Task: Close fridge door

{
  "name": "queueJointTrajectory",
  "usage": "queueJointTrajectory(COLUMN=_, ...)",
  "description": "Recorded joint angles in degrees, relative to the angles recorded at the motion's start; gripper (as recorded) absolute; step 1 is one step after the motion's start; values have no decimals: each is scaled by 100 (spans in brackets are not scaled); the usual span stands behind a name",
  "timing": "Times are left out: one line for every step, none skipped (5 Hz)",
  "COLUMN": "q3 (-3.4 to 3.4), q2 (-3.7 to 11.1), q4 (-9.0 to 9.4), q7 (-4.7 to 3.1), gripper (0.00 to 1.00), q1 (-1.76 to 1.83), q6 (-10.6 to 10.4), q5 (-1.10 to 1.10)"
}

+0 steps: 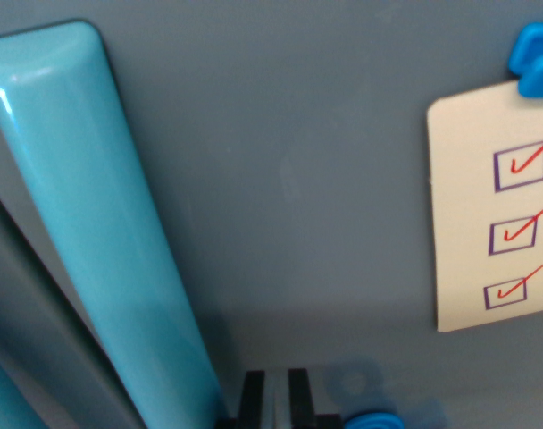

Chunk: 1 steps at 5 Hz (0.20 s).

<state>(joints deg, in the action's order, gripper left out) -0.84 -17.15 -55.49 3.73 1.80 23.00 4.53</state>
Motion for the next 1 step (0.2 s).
queueJointTrajectory(q3=0, q2=0, q4=0, q7=0, gripper=100, q1=0, q6=0, q5=0)
